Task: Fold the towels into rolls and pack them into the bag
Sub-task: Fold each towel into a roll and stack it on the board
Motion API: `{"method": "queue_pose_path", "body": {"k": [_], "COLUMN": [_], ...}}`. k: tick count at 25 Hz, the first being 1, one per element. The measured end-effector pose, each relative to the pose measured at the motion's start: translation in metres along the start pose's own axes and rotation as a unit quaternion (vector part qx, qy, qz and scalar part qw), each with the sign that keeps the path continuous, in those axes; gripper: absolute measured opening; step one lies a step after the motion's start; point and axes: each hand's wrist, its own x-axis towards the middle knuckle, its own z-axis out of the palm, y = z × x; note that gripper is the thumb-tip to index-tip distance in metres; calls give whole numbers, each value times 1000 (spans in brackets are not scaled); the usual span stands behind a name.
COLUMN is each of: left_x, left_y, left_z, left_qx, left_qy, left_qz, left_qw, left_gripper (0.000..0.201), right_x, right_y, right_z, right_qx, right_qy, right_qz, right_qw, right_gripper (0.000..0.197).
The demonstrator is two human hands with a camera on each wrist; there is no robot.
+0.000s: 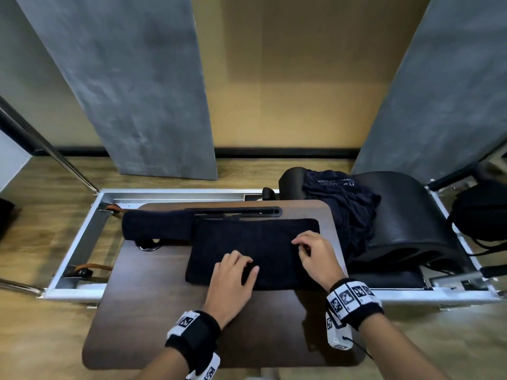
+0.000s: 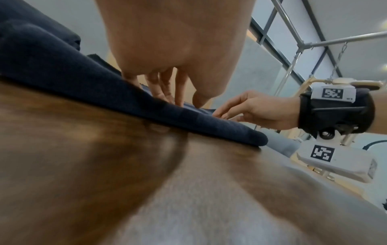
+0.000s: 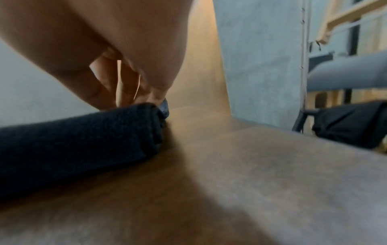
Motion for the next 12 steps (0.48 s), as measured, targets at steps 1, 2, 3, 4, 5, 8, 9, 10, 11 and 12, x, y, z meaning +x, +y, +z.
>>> {"method": "queue_pose_path", "body": {"k": [1, 2, 3, 4, 5, 8, 9, 10, 11, 12], "left_x": [-4, -6, -7, -8, -7, -17, -23, -32, -44, -58], "left_y": [-1, -2, -2, -1, -1, 3, 5, 7, 8, 9], "left_z": [2, 1, -1, -5, -7, -14, -14, -14, -13, -11], "left_qx": [34, 59, 78, 96, 115, 139, 141, 144, 150, 158], "left_qy": [-14, -20, -24, -30, -38, -93, -120, -148, -169, -182], "left_qz": [5, 4, 2, 2, 3, -13, -13, -4, 14, 42], "left_qw": [999, 998, 997, 995, 993, 986, 983, 978, 974, 970], "left_gripper": [29, 31, 31, 32, 33, 53, 62, 69, 73, 76], "right_x": [-7, -16, -27, -40, -53, -96, -109, -122, -133, -141], "right_y": [-2, -4, -6, -10, -13, -30, -36, -41, -45, -48], "right_z": [0, -1, -1, 0, 2, 10, 14, 19, 23, 28], "right_qx": [-34, -61, -84, -100, -107, -56, -25, 8, 45, 83], "right_qy": [-7, -12, -20, -34, -55, -142, -161, -166, -157, -136], "right_qz": [-7, -7, -5, -10, -22, -72, -78, -76, -66, -49], "right_qw": [999, 998, 996, 994, 992, 986, 984, 983, 984, 986], "right_gripper": [21, 19, 17, 16, 16, 20, 25, 32, 38, 42]}}
